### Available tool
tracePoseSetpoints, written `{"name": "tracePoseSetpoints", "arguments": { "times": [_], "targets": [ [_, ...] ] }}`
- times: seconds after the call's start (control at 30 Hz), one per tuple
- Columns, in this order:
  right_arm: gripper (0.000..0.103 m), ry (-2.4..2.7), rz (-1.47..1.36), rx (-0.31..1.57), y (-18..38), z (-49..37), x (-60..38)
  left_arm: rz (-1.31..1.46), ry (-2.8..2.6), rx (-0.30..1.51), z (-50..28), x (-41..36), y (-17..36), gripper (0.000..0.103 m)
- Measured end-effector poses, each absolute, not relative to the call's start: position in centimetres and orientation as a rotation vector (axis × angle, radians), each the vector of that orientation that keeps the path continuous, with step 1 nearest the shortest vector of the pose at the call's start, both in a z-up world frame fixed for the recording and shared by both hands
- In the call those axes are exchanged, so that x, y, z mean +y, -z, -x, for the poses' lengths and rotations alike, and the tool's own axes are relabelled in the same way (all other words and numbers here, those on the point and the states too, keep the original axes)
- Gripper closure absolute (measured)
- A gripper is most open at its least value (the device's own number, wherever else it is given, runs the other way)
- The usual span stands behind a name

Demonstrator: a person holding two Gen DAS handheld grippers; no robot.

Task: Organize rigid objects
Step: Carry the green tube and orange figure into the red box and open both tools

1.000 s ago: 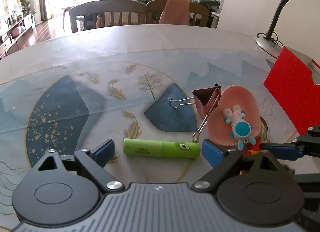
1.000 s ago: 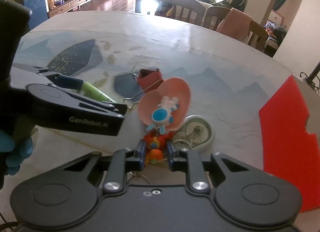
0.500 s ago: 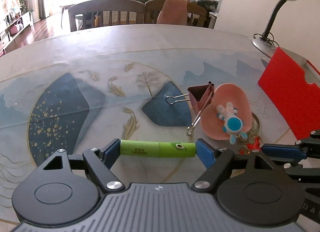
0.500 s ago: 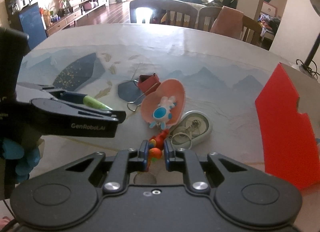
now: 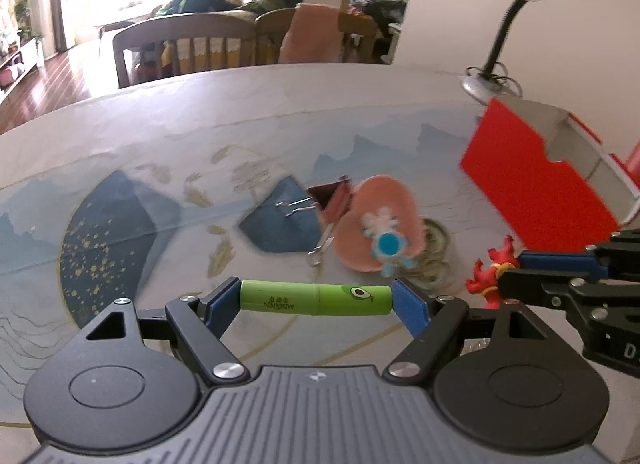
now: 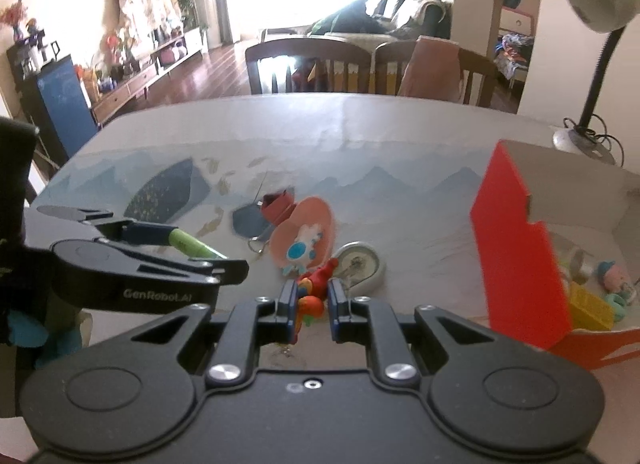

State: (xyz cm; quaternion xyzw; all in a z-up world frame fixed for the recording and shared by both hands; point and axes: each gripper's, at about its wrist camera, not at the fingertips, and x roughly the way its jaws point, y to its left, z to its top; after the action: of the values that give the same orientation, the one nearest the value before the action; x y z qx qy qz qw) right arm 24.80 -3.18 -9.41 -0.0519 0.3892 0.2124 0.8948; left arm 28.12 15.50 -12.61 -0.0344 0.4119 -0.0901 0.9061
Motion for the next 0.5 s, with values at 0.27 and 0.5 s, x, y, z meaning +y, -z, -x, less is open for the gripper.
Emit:
{"name": "tracePoseSetpoints", "arguments": {
  "times": [0.27, 0.5],
  "targets": [
    [0.089, -0.425, 0.035, 0.745, 6.0, -24.7, -7.0, 0.064, 0.241, 0.82, -27.1, 13.0, 9.2, 0.021],
    [0.089, -0.415, 0.014, 0.698, 3.7, -25.5, -10.2, 0.049, 0.267, 0.806, -26.8, 10.3, 6.7, 0.021]
  ]
}}
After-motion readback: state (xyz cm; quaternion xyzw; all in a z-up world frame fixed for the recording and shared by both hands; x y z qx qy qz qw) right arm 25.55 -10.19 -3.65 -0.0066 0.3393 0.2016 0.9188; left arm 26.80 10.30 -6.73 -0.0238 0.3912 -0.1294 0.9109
